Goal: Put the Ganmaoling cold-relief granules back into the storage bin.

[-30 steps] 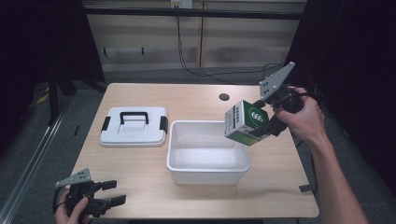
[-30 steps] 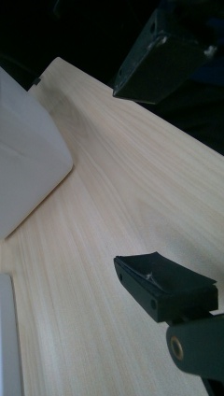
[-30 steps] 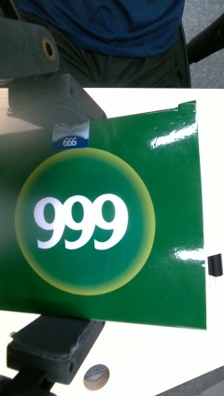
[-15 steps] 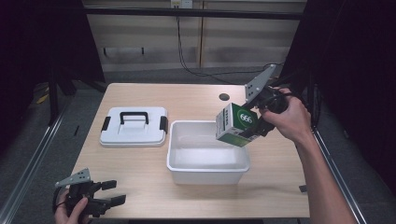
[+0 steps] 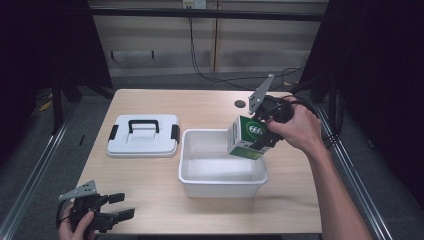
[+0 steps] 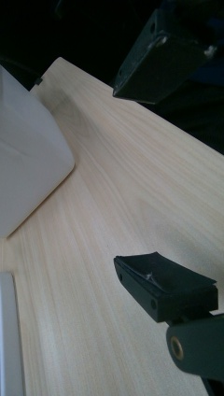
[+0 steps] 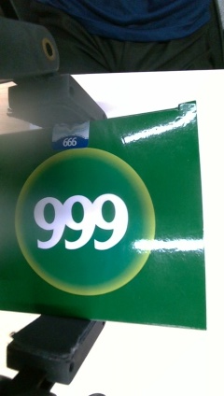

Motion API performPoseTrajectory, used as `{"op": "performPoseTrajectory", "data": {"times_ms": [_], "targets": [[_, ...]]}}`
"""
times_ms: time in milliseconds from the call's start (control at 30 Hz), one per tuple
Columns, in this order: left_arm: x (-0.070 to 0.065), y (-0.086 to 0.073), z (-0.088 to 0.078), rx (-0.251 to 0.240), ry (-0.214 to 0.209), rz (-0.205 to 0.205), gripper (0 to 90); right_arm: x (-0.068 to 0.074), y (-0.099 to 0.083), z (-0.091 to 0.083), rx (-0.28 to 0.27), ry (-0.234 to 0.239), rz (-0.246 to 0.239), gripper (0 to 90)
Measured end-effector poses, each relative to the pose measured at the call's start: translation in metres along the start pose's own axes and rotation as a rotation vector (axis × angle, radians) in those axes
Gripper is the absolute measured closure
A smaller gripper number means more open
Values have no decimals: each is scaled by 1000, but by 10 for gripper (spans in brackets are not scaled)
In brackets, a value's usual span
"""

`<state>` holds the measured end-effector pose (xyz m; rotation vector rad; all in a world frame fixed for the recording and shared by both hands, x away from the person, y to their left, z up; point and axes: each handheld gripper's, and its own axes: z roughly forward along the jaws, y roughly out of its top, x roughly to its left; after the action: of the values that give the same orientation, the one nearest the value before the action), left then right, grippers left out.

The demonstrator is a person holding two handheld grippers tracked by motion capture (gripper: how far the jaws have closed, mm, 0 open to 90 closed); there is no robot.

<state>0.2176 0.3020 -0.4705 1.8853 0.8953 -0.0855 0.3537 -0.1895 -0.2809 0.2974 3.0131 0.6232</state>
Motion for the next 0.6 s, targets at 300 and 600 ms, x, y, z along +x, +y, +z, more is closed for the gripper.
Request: {"op": "performPoseTrajectory", "data": {"times_ms": [300,600], "targets": [[0,0,0,2,-1,1,160,-1,6,16,86,8,-15,155],[0,0,0,1,-1,2,159,0,11,32,156,15,-40,155]]}}
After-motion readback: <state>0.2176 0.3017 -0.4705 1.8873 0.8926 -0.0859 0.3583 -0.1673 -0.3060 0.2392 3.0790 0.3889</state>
